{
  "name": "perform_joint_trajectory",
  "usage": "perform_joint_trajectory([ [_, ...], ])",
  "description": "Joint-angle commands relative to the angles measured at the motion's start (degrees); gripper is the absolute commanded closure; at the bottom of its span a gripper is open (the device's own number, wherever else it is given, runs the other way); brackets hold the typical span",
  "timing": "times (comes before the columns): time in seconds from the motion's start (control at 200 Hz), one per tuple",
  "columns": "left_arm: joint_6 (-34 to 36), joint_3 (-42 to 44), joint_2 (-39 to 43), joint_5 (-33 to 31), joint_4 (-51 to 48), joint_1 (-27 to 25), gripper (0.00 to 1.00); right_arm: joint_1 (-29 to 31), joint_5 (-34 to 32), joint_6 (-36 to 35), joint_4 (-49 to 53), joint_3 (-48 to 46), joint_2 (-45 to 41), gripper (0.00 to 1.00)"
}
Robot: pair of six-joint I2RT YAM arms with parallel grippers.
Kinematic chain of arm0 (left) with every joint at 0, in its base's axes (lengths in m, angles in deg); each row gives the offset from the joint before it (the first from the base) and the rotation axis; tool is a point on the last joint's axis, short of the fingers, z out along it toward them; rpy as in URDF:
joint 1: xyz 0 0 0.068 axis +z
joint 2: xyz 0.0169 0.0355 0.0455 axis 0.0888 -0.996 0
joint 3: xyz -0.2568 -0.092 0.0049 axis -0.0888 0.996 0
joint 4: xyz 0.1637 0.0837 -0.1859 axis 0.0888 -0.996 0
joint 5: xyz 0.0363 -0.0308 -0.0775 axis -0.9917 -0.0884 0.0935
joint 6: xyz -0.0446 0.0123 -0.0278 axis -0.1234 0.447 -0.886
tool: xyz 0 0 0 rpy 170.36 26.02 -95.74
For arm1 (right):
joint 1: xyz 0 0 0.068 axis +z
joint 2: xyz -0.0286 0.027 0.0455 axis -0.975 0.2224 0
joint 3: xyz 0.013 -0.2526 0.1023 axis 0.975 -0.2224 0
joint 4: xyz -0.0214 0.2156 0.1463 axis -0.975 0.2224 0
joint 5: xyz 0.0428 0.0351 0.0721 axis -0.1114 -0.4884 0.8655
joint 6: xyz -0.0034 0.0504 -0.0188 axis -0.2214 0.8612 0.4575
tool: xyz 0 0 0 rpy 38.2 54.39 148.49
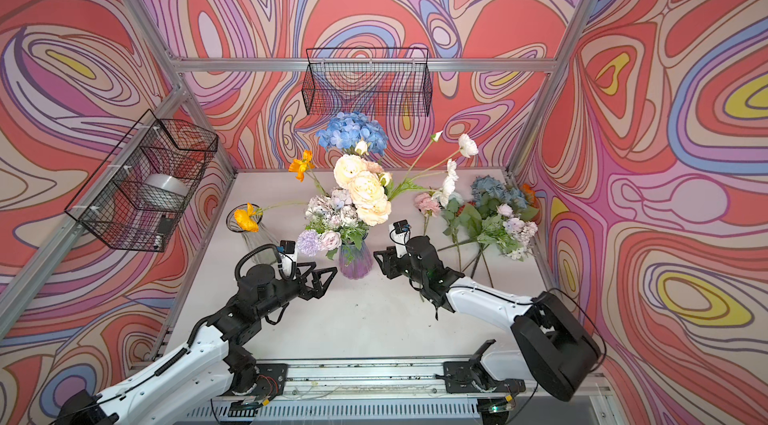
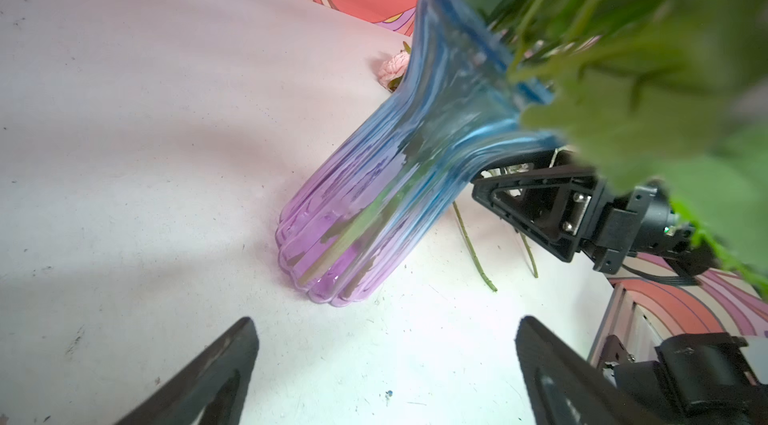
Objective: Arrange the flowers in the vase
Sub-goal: 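Open the right gripper to release the pink roses and withdraw it, then move the right gripper to the loose pink flower and close on its stem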
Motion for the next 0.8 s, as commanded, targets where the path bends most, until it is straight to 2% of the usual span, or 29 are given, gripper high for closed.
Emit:
perform_joint_trajectory([
  [0.0,1.6,2.0,-3.4,-3.2,10.6,-0.5,0.0,0.4,2.2,4.0,-5.2,2.0,4.2,0.5],
  [0.14,1.2,3.1,-8.2,-3.4,17.1,-1.2,0.0,0.4,2.1,4.9,-8.0,1.7,7.2,0.5],
  [0.366,0.6,3.7,-12.9,-3.8,21.0,-2.7,0.0,0.4,4.8,8.3,-14.2,1.9,11.9,0.5],
  [0.796,1.1,2.6,-9.6,-6.0,15.6,-4.4,0.0,-0.2,1.9,6.2,-15.6,11.4,21.1,0.5],
])
